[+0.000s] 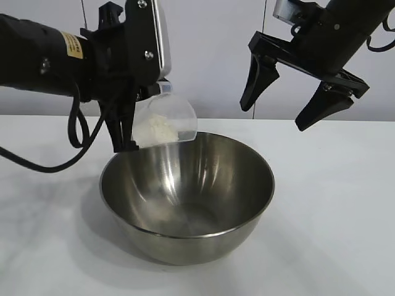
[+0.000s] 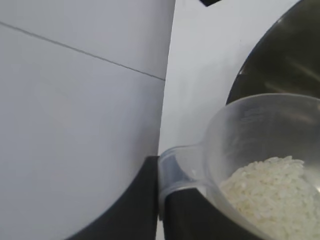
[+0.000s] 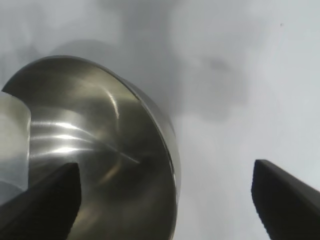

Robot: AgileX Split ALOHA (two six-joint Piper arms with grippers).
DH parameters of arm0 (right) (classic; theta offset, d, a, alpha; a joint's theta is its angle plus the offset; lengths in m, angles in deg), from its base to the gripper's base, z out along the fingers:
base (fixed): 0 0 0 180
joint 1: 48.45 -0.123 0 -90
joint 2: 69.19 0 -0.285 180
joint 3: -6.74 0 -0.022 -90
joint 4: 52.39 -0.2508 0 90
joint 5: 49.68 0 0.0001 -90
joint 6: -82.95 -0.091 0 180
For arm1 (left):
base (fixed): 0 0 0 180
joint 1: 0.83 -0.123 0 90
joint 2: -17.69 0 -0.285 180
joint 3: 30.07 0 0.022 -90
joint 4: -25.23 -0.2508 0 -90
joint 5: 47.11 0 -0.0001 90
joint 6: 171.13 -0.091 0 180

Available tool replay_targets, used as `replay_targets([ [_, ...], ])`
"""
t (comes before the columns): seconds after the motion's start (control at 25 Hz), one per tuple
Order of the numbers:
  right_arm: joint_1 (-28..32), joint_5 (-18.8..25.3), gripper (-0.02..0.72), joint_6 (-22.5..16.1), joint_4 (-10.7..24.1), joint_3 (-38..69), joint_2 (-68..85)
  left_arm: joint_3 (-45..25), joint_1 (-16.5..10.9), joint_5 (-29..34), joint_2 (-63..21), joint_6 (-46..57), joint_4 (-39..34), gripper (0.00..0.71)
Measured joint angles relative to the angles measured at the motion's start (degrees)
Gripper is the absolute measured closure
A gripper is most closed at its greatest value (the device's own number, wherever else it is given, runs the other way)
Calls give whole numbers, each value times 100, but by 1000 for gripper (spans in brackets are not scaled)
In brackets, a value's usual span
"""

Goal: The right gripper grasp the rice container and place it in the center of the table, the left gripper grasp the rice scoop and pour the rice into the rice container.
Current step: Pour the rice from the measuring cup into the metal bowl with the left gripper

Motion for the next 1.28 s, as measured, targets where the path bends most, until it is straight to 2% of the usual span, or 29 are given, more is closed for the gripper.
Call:
replay_targets([
  [0.24, 0, -6, 64, 0, 14, 0, 0, 6, 0, -365, 93, -248, -1124, 707],
  [0.4, 0, -6, 64, 0, 21, 0, 0, 6, 0, -568, 239, -768, -1731, 707],
  [0.72, 0, -6, 64, 5, 36, 0, 0, 6, 0, -768, 394, -2289, -1834, 707],
  [1.28, 0, -6, 64, 23, 36, 0, 0, 6, 0, -814, 394, -3529, -1881, 707],
])
